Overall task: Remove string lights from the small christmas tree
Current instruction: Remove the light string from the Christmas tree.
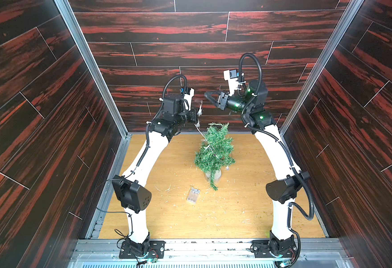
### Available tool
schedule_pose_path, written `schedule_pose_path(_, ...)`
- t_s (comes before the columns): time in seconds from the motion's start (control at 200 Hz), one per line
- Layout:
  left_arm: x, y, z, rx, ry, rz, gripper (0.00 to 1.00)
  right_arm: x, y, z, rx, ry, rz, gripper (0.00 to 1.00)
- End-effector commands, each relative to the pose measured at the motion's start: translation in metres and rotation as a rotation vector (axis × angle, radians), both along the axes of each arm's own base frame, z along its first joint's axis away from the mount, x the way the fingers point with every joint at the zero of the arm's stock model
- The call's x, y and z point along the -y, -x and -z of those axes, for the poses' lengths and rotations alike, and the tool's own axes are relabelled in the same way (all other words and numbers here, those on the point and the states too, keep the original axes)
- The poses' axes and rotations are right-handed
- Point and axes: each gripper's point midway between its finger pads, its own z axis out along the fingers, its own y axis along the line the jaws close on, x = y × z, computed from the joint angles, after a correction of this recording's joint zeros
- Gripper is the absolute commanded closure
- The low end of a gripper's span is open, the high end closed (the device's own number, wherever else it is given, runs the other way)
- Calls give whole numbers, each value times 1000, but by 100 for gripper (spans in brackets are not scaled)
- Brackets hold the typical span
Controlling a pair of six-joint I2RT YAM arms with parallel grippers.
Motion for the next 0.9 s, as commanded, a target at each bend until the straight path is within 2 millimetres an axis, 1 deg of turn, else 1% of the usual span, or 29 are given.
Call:
schedule_pose_path(0.0, -30, 44, -51, 87, -2, -56, 100, 11, 13, -14, 11, 10, 46, 61)
schedule_pose_path(0.1, -46, 64, -56, 111, 1, -102, 100, 21, 20, -16, 11, 23, 84, 56)
schedule_pose_path(0.23, -62, 91, -63, 119, 7, -136, 100, 36, 29, -16, 9, 44, 152, 54)
schedule_pose_path(0.351, -70, 120, -69, 104, 29, -131, 100, 55, 36, -13, 6, 64, 232, 54)
schedule_pose_path(0.421, -72, 136, -73, 95, 51, -119, 100, 70, 39, -10, 2, 74, 301, 53)
schedule_pose_path(0.516, -71, 155, -73, 79, 96, -92, 100, 86, 45, 3, -16, 102, 361, 52)
schedule_pose_path(0.651, -66, 171, -64, 29, 132, -57, 100, 103, 53, 33, -61, 156, 431, 51)
schedule_pose_path(0.812, -57, 175, -47, -13, 147, -34, 100, 120, 60, 71, -119, 217, 492, 51)
schedule_pose_path(0.892, -50, 177, -39, -41, 153, -14, 100, 126, 63, 90, -157, 249, 506, 50)
